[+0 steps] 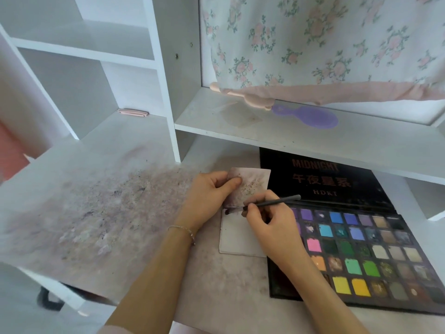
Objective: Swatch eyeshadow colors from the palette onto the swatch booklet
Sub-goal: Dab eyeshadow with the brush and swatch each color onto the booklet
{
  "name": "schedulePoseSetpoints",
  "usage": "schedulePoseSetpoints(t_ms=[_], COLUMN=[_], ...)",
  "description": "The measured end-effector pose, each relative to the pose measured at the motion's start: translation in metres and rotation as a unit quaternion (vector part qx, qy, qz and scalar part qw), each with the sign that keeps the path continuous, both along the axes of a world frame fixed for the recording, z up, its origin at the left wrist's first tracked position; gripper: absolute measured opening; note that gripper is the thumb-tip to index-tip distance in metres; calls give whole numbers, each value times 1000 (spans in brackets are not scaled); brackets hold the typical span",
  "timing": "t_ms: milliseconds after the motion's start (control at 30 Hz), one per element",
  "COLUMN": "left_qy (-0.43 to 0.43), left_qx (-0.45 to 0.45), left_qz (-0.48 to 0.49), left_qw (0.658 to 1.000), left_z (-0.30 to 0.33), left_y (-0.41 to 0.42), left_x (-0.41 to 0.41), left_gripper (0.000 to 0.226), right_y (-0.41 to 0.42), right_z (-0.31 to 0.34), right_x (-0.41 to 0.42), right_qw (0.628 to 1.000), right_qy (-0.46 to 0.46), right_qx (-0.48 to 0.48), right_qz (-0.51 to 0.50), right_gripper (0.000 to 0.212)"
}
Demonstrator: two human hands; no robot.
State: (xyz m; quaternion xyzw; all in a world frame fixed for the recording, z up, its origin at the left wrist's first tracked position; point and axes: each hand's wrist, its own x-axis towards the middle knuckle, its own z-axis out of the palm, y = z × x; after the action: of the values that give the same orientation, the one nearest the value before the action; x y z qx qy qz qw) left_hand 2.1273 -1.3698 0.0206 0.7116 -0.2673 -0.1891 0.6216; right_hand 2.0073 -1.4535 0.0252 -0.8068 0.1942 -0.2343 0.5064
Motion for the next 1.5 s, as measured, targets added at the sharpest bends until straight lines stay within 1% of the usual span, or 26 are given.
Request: schedulePoseSetpoints(t_ms=[100, 300, 400, 667, 800, 933, 1100, 1233, 1333, 1500], left_qy=[-3, 10, 14, 17, 7, 1, 0, 7, 4, 0], left_qx=[-1, -5, -7, -12, -6, -16, -26, -30, -23, -13], left_qz=[-4, -5, -7, -7, -7, -14, -19, -17, -19, -9], left_qw=[1000, 1000, 1000, 1000, 1000, 1000, 999, 999, 1000, 1000], left_z=[3, 3, 3, 5, 4, 4, 5, 4, 4, 4], left_y=[0, 0, 0, 0, 0, 0, 0, 0, 0, -1], left_x=[-1, 0, -1, -2, -1, -2, -2, -1, -2, -1], left_gripper=[15, 25, 18, 13, 19, 12, 20, 14, 16, 14], right_y=[-1, -1, -1, 0, 0, 0, 1, 1, 0, 0], right_z=[-1, -2, -2, -1, -1, 0, 0, 0, -1, -1], right_x=[1, 2, 2, 3, 3, 2, 3, 3, 3, 3], right_qw=[1000, 999, 998, 998, 998, 998, 997, 997, 998, 998], right_qy=[8, 38, 46, 46, 41, 46, 44, 39, 38, 33], right_qx=[-2, -8, -3, -19, -15, -27, -39, -35, -35, -35], right_qz=[5, 32, 35, 40, 41, 46, 48, 53, 47, 45], right_gripper=[20, 12, 12, 13, 17, 17, 20, 20, 19, 20])
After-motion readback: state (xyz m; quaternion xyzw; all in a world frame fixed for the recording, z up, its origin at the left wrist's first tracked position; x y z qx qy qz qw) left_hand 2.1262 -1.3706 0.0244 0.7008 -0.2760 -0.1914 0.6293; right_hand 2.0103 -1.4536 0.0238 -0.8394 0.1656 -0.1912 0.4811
